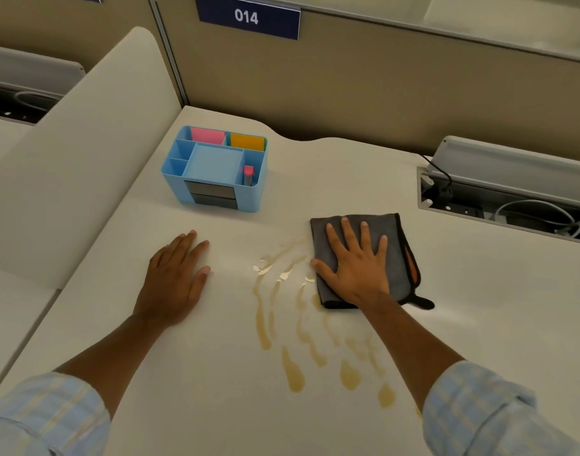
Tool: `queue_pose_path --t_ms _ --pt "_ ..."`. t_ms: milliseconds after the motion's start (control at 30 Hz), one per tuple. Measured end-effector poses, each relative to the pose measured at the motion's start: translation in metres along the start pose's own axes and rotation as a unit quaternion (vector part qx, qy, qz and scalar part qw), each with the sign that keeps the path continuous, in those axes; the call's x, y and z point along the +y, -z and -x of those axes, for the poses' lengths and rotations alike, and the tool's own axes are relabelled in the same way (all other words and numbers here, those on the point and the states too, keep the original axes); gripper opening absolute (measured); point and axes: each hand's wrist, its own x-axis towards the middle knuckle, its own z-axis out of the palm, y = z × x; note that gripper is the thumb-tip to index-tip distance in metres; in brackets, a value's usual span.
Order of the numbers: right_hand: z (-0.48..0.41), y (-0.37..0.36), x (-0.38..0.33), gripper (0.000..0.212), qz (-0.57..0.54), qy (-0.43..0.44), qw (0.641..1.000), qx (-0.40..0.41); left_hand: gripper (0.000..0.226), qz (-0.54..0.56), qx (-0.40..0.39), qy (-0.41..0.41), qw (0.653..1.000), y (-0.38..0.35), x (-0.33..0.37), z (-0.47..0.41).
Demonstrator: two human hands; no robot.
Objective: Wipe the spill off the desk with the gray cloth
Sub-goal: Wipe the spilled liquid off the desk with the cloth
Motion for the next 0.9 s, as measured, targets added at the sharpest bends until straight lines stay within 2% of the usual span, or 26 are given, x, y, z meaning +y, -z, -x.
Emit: queue_pose_path --t_ms 133,267,533,700,900 --pt "0.037 -0.009 -0.007 0.082 -0.007 0.043 0.999 0.012 0.064 -0.002 0.002 -0.001 1.0 0.001 0.001 0.0" --pt "0.063 -0.013 0.011 0.079 -0.008 0.034 0.999 0.023 0.064 -0.001 -0.005 0.004 1.0 -0.003 -0.002 -0.001" --pt "0.0 -0.007 -0.009 0.085 0.001 -0.026 1.0 0.009 0.061 -0.007 0.004 0.004 1.0 -0.008 -0.007 -0.003" --pt "-0.009 -0.006 -0.061 0.085 -0.005 0.025 1.0 -0.003 0.063 -0.006 -0.002 0.006 1.0 -0.009 -0.008 -0.002" --pt "0.042 -0.015 -0.083 0.079 -0.008 0.077 0.997 -0.003 0.062 0.0 0.002 0.004 1.0 -0.006 -0.006 -0.001"
